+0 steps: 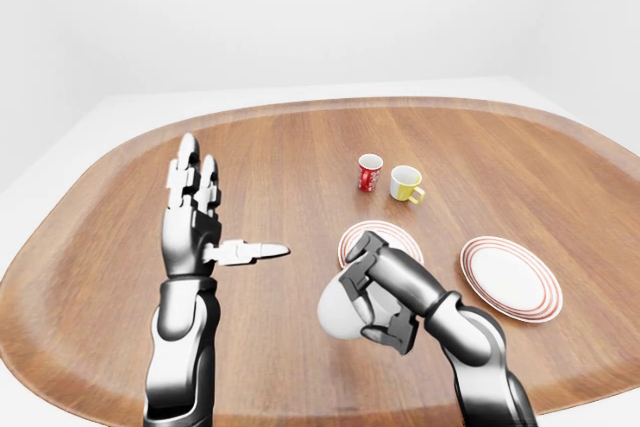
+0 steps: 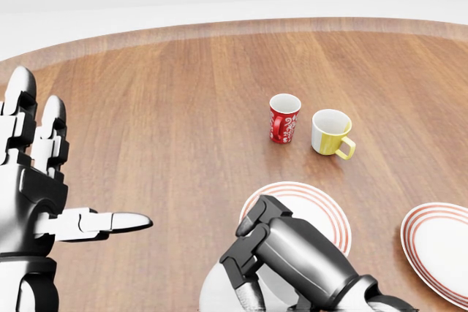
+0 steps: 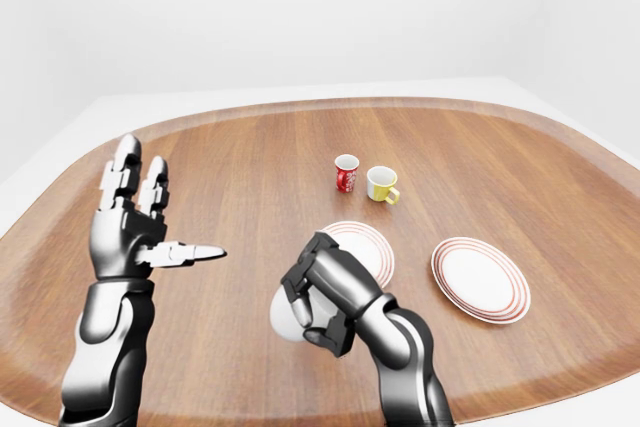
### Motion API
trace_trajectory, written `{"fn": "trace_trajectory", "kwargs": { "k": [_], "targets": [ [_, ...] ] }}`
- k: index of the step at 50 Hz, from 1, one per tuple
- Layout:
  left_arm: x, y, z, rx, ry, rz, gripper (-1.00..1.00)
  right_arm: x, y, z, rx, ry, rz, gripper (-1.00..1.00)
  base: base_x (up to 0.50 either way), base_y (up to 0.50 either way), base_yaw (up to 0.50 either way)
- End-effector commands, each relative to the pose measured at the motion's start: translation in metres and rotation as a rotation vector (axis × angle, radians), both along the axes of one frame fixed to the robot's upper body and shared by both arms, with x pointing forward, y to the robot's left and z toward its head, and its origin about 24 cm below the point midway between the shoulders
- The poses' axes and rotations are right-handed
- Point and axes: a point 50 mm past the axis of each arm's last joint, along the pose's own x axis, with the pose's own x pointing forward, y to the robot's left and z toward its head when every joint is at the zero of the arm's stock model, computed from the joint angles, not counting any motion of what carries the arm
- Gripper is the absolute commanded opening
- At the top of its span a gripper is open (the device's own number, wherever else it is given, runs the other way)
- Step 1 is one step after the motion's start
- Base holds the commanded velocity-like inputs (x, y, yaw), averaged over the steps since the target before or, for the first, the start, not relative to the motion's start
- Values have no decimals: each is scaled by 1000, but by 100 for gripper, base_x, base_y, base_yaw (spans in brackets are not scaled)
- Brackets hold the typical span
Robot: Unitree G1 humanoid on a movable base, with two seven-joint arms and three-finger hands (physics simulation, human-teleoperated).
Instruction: Put the white mug on the left plate.
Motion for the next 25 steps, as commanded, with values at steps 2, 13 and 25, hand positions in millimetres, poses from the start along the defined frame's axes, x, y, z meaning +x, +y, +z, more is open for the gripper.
{"fn": "trace_trajectory", "kwargs": {
  "k": [2, 13, 25],
  "targets": [
    [1, 1, 2, -1, -8, 4, 100, 30, -1, 8, 11, -33, -5, -100, 0, 0, 0],
    [1, 2, 0, 2, -1, 5, 100, 73, -16, 22, -36, -60, -69, -100, 0, 0, 0],
    [1, 1, -1, 3, 5, 2, 100, 99, -28, 37, -61, -82, -102, -100, 0, 0, 0]
  ]
}}
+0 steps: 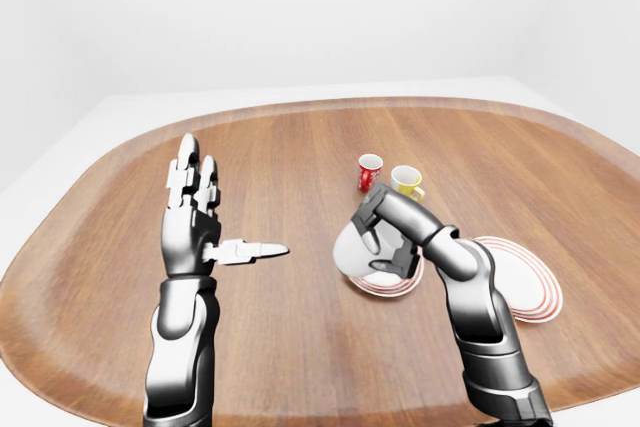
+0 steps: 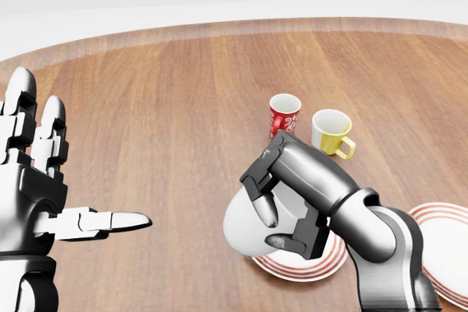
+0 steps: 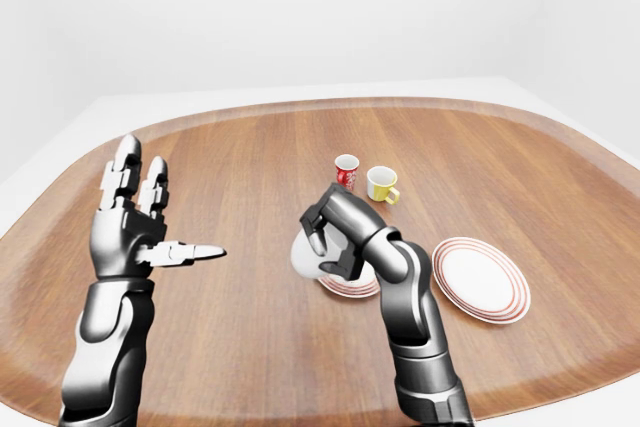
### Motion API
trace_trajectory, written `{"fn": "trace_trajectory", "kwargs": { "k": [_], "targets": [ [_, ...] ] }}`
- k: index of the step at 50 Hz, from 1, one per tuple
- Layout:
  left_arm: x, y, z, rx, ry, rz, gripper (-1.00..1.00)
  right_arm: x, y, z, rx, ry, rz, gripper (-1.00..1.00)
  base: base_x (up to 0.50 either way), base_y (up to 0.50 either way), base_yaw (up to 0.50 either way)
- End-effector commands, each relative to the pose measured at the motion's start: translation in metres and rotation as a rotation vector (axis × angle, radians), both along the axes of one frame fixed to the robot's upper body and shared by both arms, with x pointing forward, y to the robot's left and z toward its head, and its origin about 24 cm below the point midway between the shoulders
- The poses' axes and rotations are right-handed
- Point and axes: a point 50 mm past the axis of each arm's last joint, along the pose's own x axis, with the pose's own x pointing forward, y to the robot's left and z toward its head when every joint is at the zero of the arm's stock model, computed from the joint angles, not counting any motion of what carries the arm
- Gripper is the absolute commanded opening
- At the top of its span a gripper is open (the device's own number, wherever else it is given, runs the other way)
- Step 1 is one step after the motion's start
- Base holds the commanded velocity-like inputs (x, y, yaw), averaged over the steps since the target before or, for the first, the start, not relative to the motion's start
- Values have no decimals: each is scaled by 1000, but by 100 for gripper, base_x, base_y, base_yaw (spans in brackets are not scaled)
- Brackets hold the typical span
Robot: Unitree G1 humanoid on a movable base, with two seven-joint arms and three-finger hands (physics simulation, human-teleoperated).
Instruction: Put the white mug on the left plate.
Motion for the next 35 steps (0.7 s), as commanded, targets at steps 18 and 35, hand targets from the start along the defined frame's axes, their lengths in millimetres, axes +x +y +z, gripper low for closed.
{"fn": "trace_trajectory", "kwargs": {
  "k": [18, 35],
  "targets": [
    [0, -1, -2, 1, 10, -2, 100, 66, -35, -29, -254, -38, -220, -100, 0, 0, 0],
    [0, -1, -3, 0, 14, -4, 100, 96, -33, -64, -565, -84, -298, -100, 0, 0, 0]
  ]
}}
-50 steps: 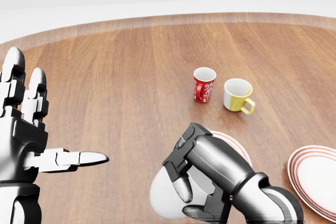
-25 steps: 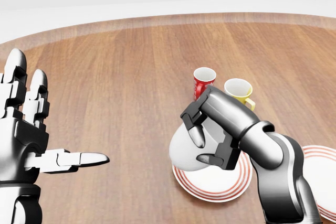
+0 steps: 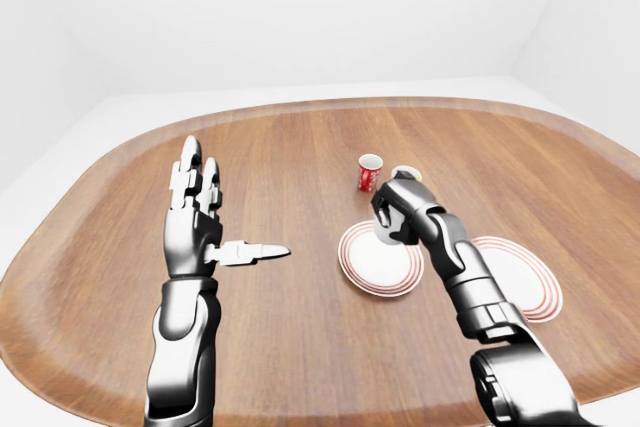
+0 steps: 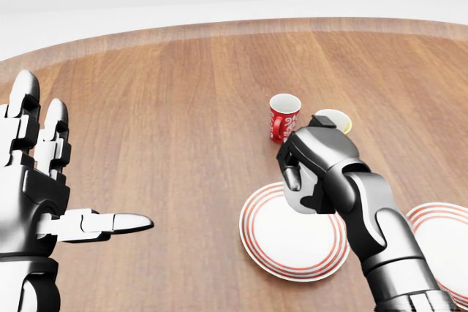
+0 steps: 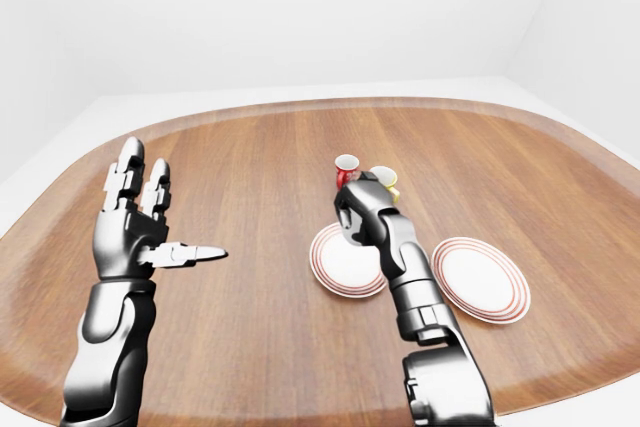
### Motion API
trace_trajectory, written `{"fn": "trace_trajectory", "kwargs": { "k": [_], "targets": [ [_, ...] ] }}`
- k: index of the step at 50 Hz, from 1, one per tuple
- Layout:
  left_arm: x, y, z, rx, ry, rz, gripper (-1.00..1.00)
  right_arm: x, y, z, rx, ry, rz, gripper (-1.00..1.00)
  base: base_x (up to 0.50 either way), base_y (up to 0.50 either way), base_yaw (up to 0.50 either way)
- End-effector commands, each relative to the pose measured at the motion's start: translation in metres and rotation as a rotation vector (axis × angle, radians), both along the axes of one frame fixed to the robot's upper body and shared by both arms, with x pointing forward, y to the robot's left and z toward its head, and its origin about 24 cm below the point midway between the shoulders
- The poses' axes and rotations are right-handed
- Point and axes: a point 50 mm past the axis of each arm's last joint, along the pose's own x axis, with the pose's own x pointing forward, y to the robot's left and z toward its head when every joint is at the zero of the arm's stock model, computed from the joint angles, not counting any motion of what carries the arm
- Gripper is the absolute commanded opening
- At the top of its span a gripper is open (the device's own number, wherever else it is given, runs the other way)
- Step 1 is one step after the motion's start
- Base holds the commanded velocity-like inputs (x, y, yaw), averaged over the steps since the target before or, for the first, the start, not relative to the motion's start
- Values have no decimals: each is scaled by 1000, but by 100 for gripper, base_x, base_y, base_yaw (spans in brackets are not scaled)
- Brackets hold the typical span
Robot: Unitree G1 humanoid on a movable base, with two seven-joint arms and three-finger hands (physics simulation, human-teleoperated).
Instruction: Put the white mug on the left plate.
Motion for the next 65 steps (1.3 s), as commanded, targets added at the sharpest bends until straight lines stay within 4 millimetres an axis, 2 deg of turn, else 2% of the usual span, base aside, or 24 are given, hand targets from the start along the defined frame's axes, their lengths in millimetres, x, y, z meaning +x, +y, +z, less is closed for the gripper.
{"fn": "trace_trajectory", "kwargs": {
  "k": [1, 8, 10, 24, 42, 56, 65],
  "targets": [
    [0, 0, 0, 0, 0, 0, 100, 15, 2, -19, -146, -6, -34, -100, 0, 0, 0],
    [0, 1, -1, -1, 2, 0, 100, 20, 12, -30, -205, 48, -13, -100, 0, 0, 0],
    [0, 1, 0, -1, 2, 1, 100, 19, 15, -35, -120, 129, -24, -100, 0, 0, 0],
    [0, 0, -2, -1, 8, -2, 100, 19, 9, -43, -48, 274, -43, -100, 0, 0, 0],
    [1, 0, -2, -1, 11, -2, 100, 17, -1, -51, -93, 267, -77, -100, 0, 0, 0],
    [0, -1, -2, -1, 10, -3, 100, 14, 1, -56, -114, 252, -72, -100, 0, 0, 0],
    [1, 0, -2, -4, 8, -1, 100, 17, 7, -50, -107, 187, -69, -100, 0, 0, 0]
  ]
}}
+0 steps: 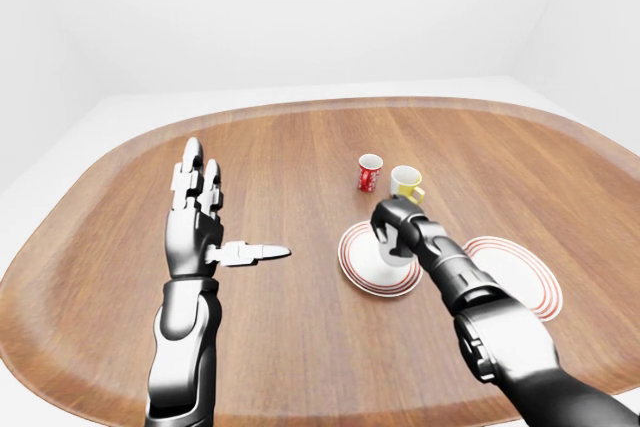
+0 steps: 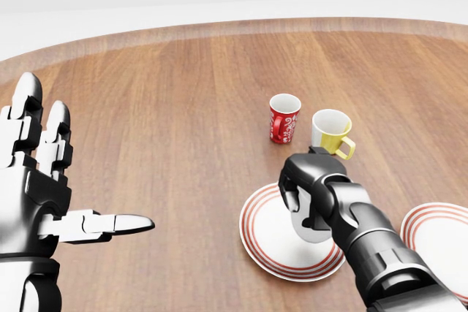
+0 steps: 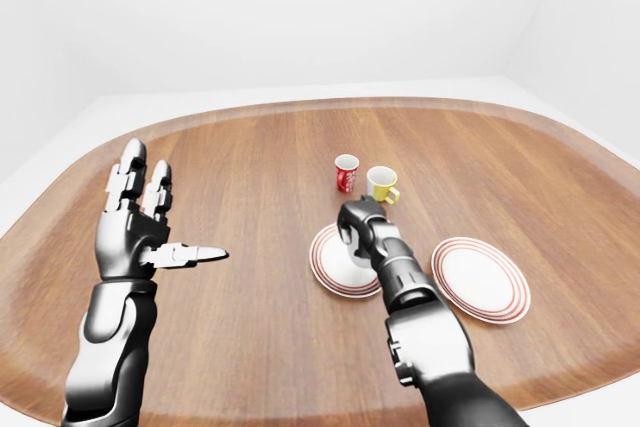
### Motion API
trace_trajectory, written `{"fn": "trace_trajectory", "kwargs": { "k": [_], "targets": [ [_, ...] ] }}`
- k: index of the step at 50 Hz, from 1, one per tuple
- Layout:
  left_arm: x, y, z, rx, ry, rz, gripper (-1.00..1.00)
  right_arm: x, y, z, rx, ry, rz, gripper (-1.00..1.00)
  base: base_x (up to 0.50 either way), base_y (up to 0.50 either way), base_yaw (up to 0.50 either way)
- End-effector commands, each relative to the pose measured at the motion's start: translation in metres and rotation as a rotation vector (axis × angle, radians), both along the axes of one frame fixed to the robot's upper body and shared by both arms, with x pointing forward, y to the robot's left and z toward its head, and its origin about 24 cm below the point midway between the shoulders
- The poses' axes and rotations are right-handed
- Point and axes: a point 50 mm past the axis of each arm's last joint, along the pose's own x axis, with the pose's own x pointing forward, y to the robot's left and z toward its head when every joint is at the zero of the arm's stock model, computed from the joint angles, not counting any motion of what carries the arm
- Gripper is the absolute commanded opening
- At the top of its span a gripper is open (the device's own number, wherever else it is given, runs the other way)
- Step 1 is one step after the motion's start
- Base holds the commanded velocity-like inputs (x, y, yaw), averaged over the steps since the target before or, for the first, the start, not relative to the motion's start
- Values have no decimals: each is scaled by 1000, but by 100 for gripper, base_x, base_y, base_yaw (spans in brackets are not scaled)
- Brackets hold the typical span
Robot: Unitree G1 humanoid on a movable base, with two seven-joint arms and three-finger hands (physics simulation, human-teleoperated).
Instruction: Put the white mug on the left plate.
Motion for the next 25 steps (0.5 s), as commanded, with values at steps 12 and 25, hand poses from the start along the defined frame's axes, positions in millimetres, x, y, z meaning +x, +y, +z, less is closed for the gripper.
{"fn": "trace_trajectory", "kwargs": {
  "k": [12, 25],
  "targets": [
    [1, 2, 1, -2, -2, 3, 100, -1, 5, -2, 13, -39, 0, -100, 0, 0, 0],
    [1, 2, 0, -2, 0, 4, 100, -3, 3, -6, 10, -25, -7, -100, 0, 0, 0]
  ]
}}
